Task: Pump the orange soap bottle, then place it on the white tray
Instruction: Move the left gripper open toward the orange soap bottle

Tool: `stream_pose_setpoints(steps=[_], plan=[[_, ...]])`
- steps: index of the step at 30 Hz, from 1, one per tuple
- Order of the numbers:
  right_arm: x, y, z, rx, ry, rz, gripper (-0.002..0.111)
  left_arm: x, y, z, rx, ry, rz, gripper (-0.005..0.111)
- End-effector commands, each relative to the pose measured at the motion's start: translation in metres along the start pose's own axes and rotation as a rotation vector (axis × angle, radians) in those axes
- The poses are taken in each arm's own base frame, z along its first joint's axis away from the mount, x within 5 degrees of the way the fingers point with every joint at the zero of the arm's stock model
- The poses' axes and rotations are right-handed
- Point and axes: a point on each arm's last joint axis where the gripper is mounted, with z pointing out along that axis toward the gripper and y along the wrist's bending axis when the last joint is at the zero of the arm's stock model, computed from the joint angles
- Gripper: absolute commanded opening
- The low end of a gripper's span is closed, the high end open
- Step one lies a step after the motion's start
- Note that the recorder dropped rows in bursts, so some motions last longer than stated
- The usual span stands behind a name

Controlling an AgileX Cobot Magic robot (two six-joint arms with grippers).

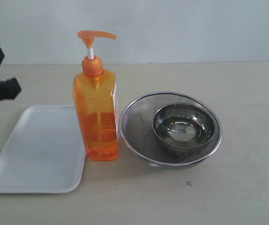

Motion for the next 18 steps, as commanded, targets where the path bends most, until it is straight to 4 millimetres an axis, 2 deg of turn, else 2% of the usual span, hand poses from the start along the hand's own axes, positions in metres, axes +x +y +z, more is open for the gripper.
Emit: stream_pose_setpoints(steps=[1, 4, 6, 7, 10, 16, 18], plan=[[-0.001, 0.0, 0.0, -0.002, -0.015, -0.007, 0.0, 0.03, 0.001, -0.034, 0.011, -0.027, -0.031, 0.005], [-0.001, 0.0, 0.0, -0.002, -0.015, -0.007, 0.0, 0.047, -0.005, -0.032, 0.025, 0.062, -0.017, 0.005], [-0.001, 0.0, 0.0, -0.002, -0.015, -0.007, 0.0, 0.069, -0.019, -0.027, 0.054, 0.174, 0.043, 0.005], [-0.001, 0.0, 0.0, -0.002, -0.015, -0.007, 0.0, 0.074, -0.024, -0.025, 0.063, 0.195, 0.046, 0.005], [-0.001, 0.0, 0.0, -0.002, -0.015, -0.007, 0.0, 0.088, -0.056, -0.024, 0.15, 0.254, 0.059, 0.005], [-0.001, 0.0, 0.0, -0.001, -0.011, -0.007, 0.0, 0.094, -0.095, -0.047, 0.232, 0.296, -0.061, 0.005], [-0.001, 0.0, 0.0, -0.001, -0.011, -0.007, 0.0, 0.094, -0.096, -0.045, 0.155, 0.293, -0.053, 0.005]])
